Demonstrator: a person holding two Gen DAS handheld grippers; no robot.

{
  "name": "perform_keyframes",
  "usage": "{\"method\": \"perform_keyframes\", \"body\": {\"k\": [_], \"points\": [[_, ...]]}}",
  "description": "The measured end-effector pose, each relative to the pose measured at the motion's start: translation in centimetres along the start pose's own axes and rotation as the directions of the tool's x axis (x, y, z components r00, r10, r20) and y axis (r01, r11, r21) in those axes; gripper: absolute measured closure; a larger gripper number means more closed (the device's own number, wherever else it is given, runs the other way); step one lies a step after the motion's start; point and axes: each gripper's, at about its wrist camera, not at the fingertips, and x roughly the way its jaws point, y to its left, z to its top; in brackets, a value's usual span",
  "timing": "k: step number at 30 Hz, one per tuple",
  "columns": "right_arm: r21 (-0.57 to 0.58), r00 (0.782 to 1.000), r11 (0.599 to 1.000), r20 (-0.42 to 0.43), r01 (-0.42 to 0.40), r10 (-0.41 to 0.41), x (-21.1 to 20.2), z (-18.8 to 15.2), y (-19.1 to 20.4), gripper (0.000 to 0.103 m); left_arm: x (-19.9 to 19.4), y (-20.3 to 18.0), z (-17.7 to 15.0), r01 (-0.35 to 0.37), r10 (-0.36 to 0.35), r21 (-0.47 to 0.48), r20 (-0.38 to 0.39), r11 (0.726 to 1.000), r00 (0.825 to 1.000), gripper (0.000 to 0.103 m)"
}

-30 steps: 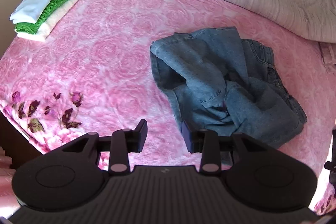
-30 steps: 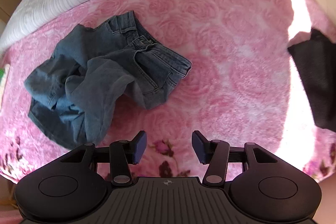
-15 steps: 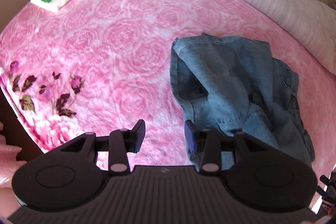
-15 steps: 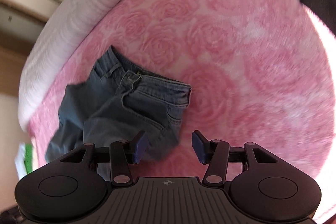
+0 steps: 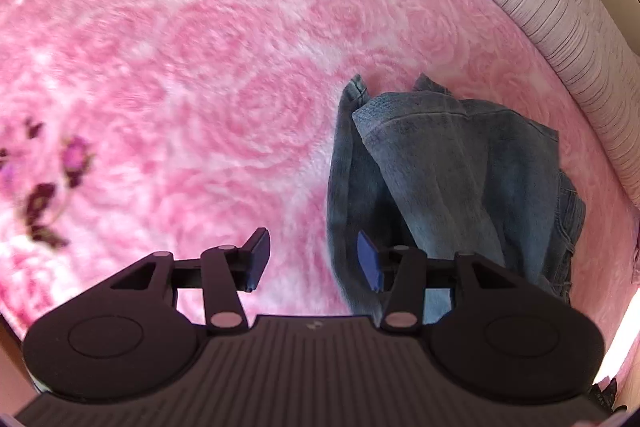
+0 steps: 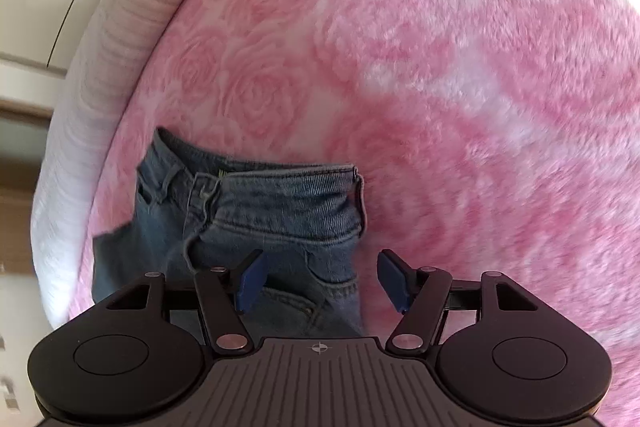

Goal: Fold clothes

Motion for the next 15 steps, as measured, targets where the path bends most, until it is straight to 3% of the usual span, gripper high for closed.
{"method": "perform_keyframes", "body": {"k": [3, 6, 7, 8, 9, 10, 15], "points": [[0.026, 1.0, 1.0, 0.008, -0.004, 0.004, 0.8, 0.4, 0.3, 0.038, 3.2, 0.2, 0.8, -0.018, 0.018, -0.005, -0.04, 1.0, 0.999, 0.06], [0.02, 1.0, 1.0, -0.011, -0.008, 0.008, 1.5, 0.4, 0.7, 0.039, 5.0, 0.7, 1.4, 0.05, -0.051, -0.041, -0.037, 0.998, 0.998, 0.067], [0.007, 1.0, 1.0, -0.027, -0.011, 0.012, 1.7, 0.4, 1.1, 0.05, 5.3, 0.7, 1.7, 0.07, -0.072, -0.052, -0.038, 0.996, 0.997, 0.083], [-0.015, 0.999, 1.0, -0.039, -0.015, 0.014, 1.7, 0.4, 1.5, 0.082, 5.5, 0.7, 2.1, 0.087, -0.09, -0.06, -0.045, 0.994, 0.995, 0.102], [-0.048, 0.999, 0.999, -0.049, 0.008, -0.01, 1.6, 0.4, 2.2, 0.094, 5.7, 0.6, 2.5, 0.105, -0.108, -0.069, -0.051, 0.992, 0.993, 0.101], [-0.069, 0.998, 0.998, -0.056, 0.014, -0.018, 1.3, 0.4, 2.7, 0.094, 5.8, 0.5, 3.1, 0.113, -0.117, -0.07, -0.057, 0.991, 0.991, 0.102], [-0.035, 0.992, 0.991, -0.009, -0.126, 0.125, -2.3, 1.7, 6.6, 0.097, 4.8, -3.5, 9.4, 0.097, -0.096, 0.05, -0.015, 0.994, 0.995, 0.102]]}}
